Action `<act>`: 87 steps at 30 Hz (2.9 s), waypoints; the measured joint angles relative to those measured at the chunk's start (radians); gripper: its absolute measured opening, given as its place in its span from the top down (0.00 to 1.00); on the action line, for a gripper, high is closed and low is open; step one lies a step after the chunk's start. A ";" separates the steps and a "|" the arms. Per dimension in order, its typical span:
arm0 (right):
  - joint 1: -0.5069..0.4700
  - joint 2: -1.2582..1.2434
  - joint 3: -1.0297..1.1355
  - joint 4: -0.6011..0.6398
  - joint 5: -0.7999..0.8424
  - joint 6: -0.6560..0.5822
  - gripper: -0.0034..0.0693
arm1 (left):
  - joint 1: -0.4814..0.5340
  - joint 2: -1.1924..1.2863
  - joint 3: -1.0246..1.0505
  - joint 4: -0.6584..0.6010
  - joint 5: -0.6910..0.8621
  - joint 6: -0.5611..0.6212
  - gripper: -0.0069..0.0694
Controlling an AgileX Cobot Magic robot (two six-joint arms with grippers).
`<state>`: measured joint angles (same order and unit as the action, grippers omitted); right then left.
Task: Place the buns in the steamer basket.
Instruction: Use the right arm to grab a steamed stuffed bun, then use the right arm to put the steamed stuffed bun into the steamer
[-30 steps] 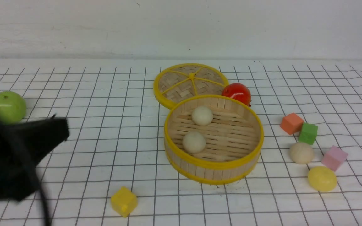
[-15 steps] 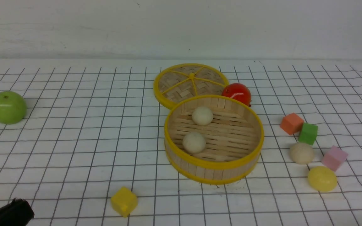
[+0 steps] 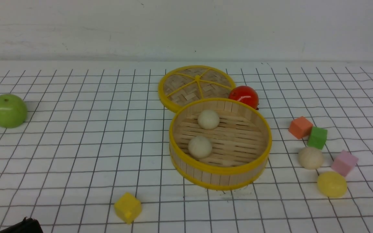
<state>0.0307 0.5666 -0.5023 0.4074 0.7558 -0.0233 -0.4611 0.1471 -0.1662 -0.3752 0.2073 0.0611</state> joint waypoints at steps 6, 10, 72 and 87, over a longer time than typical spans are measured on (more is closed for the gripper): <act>0.000 0.446 -0.258 -0.157 0.138 -0.002 0.96 | 0.000 0.000 0.000 -0.002 0.001 0.000 0.93; 0.000 0.638 -0.351 -0.155 0.119 -0.002 0.95 | 0.000 0.000 0.002 -0.002 0.001 -0.001 0.93; 0.308 1.285 -0.937 -0.178 -0.291 0.000 0.94 | 0.000 0.000 0.005 -0.002 0.003 -0.002 0.91; 0.308 1.455 -1.032 -0.174 -0.309 0.000 0.54 | 0.000 0.000 0.005 -0.002 0.003 -0.002 0.91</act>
<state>0.3388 2.0219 -1.5348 0.2337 0.4472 -0.0230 -0.4611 0.1471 -0.1607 -0.3769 0.2107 0.0594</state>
